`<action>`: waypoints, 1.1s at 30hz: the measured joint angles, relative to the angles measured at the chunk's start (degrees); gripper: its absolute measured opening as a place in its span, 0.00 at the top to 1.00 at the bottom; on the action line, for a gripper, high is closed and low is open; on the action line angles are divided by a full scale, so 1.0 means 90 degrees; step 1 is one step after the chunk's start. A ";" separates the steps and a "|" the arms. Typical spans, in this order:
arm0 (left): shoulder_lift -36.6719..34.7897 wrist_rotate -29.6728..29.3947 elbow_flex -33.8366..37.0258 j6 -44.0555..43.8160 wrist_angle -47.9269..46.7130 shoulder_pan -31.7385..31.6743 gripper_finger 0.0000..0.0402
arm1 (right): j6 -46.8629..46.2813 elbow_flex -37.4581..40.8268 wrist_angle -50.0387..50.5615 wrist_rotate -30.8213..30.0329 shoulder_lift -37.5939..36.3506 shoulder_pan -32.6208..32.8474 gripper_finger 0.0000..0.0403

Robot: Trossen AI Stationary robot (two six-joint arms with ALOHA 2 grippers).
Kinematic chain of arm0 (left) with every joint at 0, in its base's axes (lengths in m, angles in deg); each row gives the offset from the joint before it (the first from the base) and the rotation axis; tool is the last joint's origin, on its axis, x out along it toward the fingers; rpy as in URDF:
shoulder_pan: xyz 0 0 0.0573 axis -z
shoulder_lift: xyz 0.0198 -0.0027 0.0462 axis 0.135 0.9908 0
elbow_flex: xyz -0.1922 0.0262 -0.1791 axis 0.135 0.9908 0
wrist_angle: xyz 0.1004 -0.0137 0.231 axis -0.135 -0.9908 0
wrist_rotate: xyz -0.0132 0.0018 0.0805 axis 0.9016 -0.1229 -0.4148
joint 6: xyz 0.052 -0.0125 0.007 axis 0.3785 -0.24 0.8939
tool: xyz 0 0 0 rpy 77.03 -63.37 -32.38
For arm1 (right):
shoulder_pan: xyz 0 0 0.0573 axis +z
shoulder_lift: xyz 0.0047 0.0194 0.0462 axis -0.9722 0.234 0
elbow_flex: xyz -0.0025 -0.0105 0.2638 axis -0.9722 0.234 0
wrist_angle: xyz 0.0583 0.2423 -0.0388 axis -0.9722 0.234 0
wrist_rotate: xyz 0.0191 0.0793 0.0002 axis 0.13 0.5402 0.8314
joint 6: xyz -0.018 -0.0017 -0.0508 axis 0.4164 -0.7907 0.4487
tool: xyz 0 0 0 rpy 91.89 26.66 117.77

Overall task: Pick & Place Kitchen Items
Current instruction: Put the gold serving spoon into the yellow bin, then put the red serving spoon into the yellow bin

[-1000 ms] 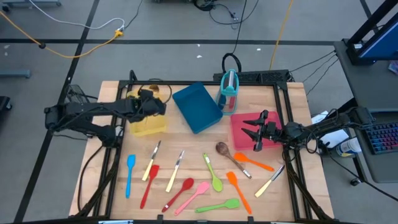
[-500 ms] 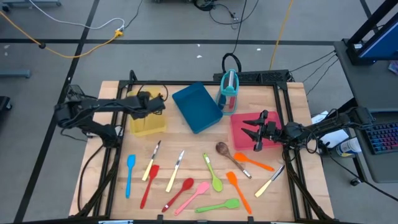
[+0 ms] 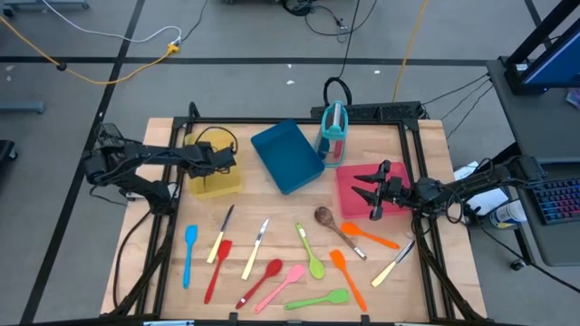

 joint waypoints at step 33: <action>-0.0005 0.0220 -0.0321 0.1097 0.0332 0.0323 0.93 | 0.0002 0.0000 0.0000 0.0000 0.0000 0.0000 0.63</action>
